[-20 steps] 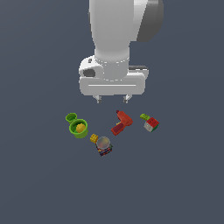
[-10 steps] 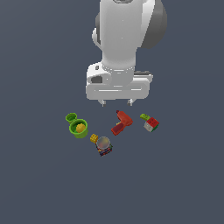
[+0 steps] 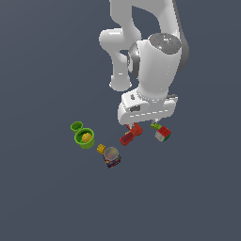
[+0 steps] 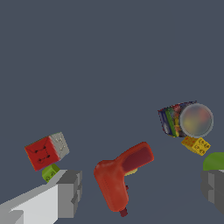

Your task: Pick up a designated object from a clutter of objects.

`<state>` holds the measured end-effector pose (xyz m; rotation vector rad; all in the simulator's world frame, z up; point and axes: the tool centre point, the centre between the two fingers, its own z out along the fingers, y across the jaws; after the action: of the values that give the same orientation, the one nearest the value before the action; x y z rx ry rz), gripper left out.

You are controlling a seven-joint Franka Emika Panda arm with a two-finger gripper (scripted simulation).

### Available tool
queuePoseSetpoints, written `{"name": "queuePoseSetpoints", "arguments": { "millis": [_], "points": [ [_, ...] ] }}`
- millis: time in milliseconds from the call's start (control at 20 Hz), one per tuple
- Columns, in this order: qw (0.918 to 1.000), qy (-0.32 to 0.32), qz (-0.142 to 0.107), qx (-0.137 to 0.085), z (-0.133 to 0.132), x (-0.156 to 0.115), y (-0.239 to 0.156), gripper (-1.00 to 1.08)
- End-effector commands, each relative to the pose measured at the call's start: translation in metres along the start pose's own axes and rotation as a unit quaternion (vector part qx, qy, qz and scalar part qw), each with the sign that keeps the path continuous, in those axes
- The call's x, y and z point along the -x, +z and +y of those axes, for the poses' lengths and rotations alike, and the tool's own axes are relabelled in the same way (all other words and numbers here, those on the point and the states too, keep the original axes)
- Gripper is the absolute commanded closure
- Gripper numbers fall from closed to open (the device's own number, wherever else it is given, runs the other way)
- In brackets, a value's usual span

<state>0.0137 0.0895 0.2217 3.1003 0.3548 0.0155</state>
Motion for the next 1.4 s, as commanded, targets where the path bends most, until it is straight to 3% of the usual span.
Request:
{"name": "queuePoseSetpoints", "arguments": {
  "millis": [0, 350, 650, 900, 1350],
  "points": [
    [0.9993, -0.037, -0.001, 0.001, -0.029, 0.001, 0.026, -0.92],
    [0.9911, -0.133, -0.002, -0.002, -0.105, 0.015, 0.091, -0.92],
    [0.9831, -0.183, -0.001, -0.008, -0.145, 0.03, 0.122, -0.92],
    [0.9794, -0.201, -0.001, -0.011, -0.16, 0.037, 0.134, -0.92],
    [0.9794, -0.201, -0.002, -0.011, -0.161, 0.038, 0.144, -0.92]
  ]
}}
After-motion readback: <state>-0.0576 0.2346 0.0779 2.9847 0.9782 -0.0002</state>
